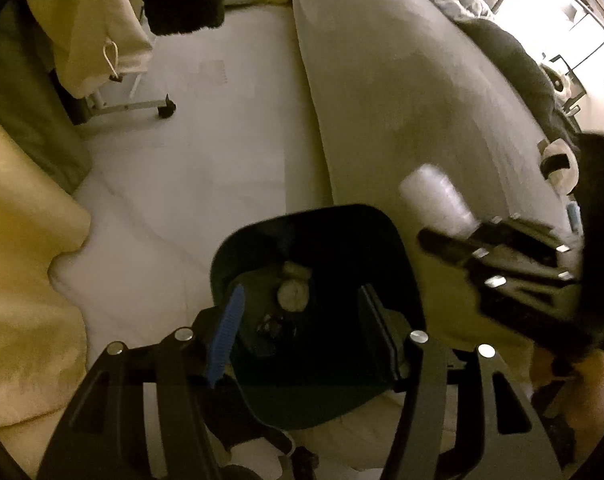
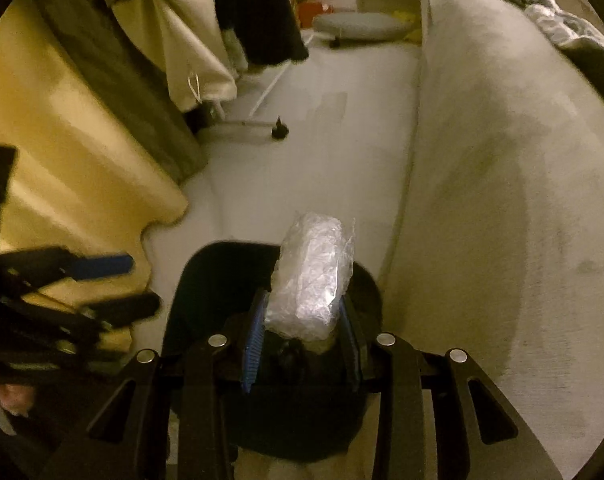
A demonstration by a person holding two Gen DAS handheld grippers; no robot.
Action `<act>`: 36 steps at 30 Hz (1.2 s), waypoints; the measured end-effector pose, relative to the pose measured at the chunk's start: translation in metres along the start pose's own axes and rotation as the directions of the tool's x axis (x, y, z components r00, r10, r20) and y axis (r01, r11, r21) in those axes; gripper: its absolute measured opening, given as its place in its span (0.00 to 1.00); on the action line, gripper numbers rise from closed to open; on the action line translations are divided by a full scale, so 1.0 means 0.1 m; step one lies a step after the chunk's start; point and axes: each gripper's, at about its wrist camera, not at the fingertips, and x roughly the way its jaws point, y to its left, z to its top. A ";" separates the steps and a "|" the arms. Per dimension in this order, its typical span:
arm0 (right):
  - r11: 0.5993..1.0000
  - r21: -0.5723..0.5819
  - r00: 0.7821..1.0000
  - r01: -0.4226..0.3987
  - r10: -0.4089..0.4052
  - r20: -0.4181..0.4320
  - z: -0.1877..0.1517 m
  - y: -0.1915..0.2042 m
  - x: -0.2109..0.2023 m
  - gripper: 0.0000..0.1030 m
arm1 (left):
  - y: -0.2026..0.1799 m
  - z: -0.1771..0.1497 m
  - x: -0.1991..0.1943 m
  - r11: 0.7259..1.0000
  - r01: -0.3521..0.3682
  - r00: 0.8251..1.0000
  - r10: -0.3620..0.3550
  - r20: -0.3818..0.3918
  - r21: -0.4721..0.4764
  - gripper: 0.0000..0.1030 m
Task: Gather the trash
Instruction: 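Carry both items over the black bin and open both tools to drop them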
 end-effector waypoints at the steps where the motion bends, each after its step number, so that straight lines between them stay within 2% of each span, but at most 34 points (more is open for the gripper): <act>1: 1.000 -0.003 1.000 0.003 -0.003 -0.016 -0.01 0.01 0.05 0.34 | 0.02 0.00 -0.03 1.000 -0.002 1.000 0.002 0.008 0.000 0.58; 10: 0.999 -0.035 0.993 0.021 -0.025 -0.115 -0.11 0.15 0.41 0.34 | 0.15 0.02 -0.23 1.000 -0.012 0.996 0.012 0.093 -0.001 0.59; 14: 0.998 -0.050 0.987 0.032 -0.040 -0.154 -0.14 0.19 0.55 0.34 | 0.13 0.03 -0.34 0.998 -0.055 0.987 0.050 0.156 0.027 0.68; 21: 0.997 -0.076 0.978 0.034 -0.049 -0.205 -0.21 0.30 0.75 0.34 | 0.07 0.04 -0.43 0.992 -0.089 0.974 0.068 0.214 0.089 0.68; 32: 0.993 -0.112 0.964 0.040 -0.067 -0.258 -0.34 0.31 0.95 0.34 | 0.09 0.12 -0.74 0.993 -0.093 0.932 0.061 0.357 0.075 0.67; 36: 0.990 -0.133 0.958 0.044 -0.079 -0.275 -0.44 0.32 1.04 0.34 | 0.05 0.11 -0.87 0.989 -0.122 0.906 0.076 0.416 0.084 0.68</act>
